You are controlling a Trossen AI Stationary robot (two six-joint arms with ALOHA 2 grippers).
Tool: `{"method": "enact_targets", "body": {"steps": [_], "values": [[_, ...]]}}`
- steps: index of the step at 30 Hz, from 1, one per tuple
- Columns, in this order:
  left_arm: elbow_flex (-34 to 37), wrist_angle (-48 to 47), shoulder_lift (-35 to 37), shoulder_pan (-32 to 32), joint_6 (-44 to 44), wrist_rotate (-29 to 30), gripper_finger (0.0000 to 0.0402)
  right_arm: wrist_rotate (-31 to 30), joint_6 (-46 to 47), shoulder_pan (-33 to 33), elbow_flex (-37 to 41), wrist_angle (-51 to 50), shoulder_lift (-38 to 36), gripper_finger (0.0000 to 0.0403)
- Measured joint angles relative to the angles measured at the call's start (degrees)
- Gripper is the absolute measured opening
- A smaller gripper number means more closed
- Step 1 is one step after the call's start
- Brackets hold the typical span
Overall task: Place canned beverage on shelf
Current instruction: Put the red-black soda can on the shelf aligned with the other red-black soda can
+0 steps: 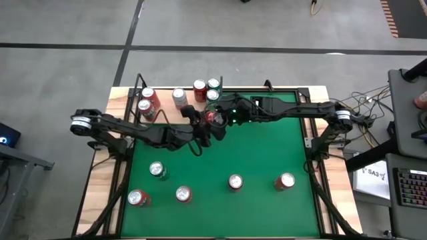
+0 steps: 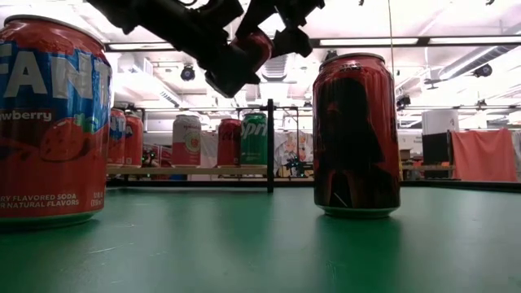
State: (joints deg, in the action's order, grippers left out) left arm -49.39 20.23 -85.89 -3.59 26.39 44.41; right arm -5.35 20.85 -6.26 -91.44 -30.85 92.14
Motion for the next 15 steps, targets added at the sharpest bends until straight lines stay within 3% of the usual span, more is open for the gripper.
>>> {"method": "enact_targets", "body": {"steps": [4, 8, 15], "values": [[0.1, -3.8, 3.4, -0.1, -0.3, -4.5, 0.0274, 0.7, -2.4, 0.1, 0.0, 0.5, -1.0, 0.0359], [1.5, -5.8, 8.4, 0.3, -1.9, -10.2, 0.0274, 2.5, -4.0, 0.1, -0.4, 0.6, -3.1, 0.0365], [6.2, -3.7, 19.7, 0.0, -5.5, -29.3, 0.0274, 4.4, -13.7, 0.4, -1.0, 0.9, -9.9, 0.0367]]}}
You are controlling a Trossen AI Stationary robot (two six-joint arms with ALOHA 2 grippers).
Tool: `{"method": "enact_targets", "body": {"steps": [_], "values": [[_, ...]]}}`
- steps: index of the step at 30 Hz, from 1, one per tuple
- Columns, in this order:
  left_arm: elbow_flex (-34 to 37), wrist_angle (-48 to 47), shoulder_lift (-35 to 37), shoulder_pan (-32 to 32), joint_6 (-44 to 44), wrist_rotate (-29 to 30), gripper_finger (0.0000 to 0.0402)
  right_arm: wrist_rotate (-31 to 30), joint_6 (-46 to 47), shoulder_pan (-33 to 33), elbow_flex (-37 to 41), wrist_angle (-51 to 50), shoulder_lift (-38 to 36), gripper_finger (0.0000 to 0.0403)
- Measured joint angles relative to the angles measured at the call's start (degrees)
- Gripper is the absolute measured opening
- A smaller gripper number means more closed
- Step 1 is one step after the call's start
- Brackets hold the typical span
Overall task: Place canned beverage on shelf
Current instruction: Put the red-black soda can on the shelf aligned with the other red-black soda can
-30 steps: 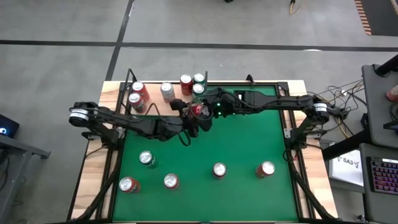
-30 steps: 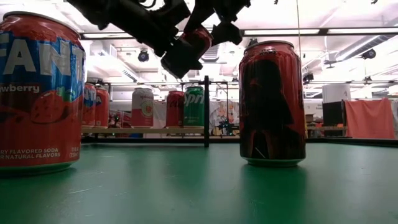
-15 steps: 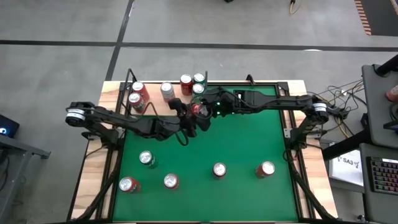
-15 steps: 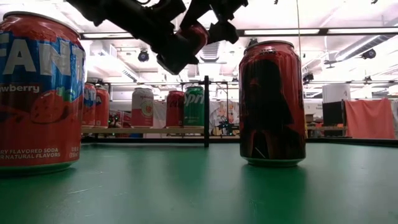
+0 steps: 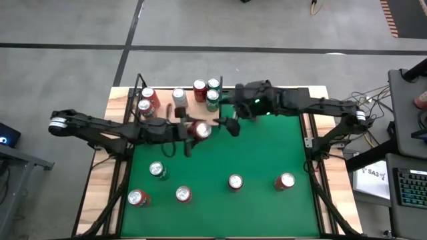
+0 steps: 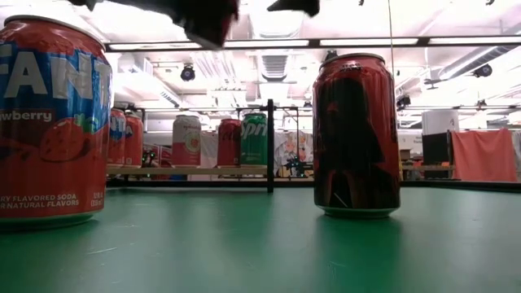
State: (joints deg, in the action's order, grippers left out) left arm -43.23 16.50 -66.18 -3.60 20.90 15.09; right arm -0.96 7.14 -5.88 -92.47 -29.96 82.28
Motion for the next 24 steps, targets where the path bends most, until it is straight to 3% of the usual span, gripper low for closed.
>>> {"method": "enact_targets", "body": {"steps": [5, 10, 14, 17, 24], "values": [[4.9, 10.0, 6.8, 0.1, -5.6, -20.6, 0.0274, 1.2, -6.9, 1.2, 2.5, 3.1, -5.2, 0.0368], [10.0, 22.0, 10.7, 0.1, -10.9, -36.7, 0.0274, 7.6, -10.2, 2.9, 12.2, 15.9, -8.3, 0.0368], [12.5, 29.8, 12.1, 0.0, -14.9, -40.7, 0.0274, 8.7, -13.2, 4.9, 20.3, 27.6, -8.7, 0.0368], [13.1, 29.5, 11.9, 0.1, -16.7, -41.2, 0.0274, 8.5, -14.7, 6.3, 24.3, 37.4, -7.0, 0.0368], [13.4, 29.0, 9.1, 0.1, -17.2, -39.1, 0.0274, 9.1, -17.4, 8.5, 25.7, 51.8, -2.2, 0.0368]]}}
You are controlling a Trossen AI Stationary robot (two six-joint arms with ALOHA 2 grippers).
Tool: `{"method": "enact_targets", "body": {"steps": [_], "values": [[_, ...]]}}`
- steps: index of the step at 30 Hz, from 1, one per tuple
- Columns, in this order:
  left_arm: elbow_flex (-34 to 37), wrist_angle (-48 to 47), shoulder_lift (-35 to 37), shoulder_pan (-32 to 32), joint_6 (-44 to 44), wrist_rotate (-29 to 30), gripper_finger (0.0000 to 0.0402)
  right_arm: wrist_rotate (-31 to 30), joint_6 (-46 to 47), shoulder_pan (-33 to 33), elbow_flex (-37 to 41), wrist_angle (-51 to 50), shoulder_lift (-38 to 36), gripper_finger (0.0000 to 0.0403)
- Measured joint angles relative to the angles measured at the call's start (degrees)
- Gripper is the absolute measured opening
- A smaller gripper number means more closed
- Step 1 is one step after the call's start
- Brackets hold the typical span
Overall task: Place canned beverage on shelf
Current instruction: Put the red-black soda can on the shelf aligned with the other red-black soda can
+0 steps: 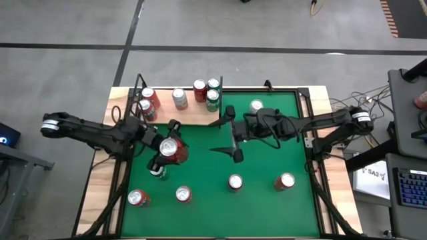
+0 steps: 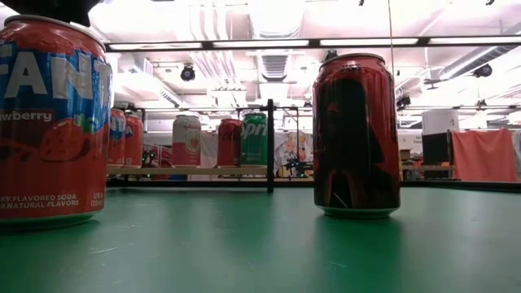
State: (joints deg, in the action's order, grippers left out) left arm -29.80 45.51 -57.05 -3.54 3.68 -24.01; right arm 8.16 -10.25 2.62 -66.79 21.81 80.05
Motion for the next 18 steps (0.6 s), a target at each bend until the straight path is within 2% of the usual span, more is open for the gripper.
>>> {"method": "enact_targets", "body": {"steps": [13, 18], "values": [[0.0, -0.3, -5.0, 0.9, 0.3, 4.2, 0.0274, 1.3, -2.4, 2.4, -3.7, 1.1, 3.4, 0.0368], [-0.2, -0.2, -6.4, 1.0, 1.8, 8.6, 0.0274, 0.9, -2.3, 2.4, -3.9, 2.0, 4.1, 0.0368]]}}
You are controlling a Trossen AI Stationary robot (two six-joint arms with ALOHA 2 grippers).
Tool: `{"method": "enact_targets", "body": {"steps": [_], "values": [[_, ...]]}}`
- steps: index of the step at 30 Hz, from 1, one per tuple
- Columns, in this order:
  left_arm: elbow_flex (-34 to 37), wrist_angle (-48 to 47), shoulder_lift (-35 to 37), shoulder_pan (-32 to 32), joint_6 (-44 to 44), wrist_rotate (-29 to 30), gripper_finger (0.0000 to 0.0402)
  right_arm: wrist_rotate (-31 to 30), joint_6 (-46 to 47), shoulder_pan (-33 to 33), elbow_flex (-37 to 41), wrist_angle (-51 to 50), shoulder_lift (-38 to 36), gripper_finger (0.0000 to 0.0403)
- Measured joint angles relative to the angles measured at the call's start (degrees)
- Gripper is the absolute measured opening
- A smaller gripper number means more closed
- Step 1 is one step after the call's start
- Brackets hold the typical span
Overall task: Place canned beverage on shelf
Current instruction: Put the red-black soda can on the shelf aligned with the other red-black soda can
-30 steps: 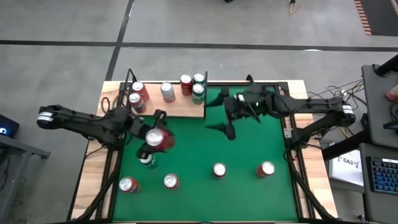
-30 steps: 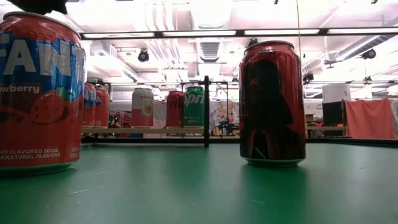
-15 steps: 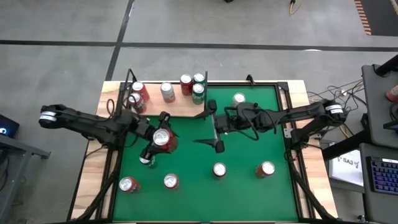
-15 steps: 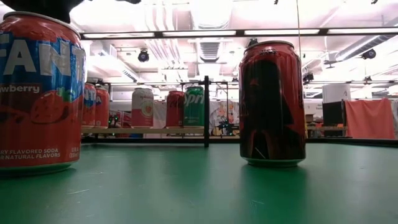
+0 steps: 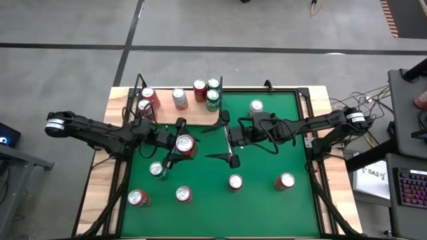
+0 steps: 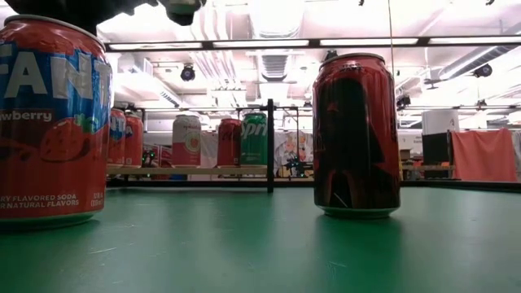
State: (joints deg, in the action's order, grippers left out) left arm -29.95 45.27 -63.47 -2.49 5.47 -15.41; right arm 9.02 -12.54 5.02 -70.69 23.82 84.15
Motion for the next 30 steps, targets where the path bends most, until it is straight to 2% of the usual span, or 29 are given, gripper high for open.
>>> {"method": "enact_targets", "body": {"steps": [7, 17, 21, 30], "values": [[0.0, 3.6, -2.2, 0.1, 1.1, 1.6, 0.0274, -0.1, 1.3, 0.0, -0.8, 2.2, 2.4, 0.0368], [-1.2, 3.4, -4.4, 0.2, 2.5, 2.8, 0.0274, -1.5, 1.5, -0.5, -5.1, 0.4, 6.9, 0.0368], [-1.9, 3.3, -5.6, 0.3, 3.7, 2.9, 0.0274, -5.7, 1.3, -0.5, -5.5, -0.3, 7.2, 0.0368], [-5.1, 1.4, -8.2, 0.3, 5.4, 4.5, 0.0274, -5.9, 1.6, -0.8, -7.5, -2.2, 10.0, 0.0363]]}}
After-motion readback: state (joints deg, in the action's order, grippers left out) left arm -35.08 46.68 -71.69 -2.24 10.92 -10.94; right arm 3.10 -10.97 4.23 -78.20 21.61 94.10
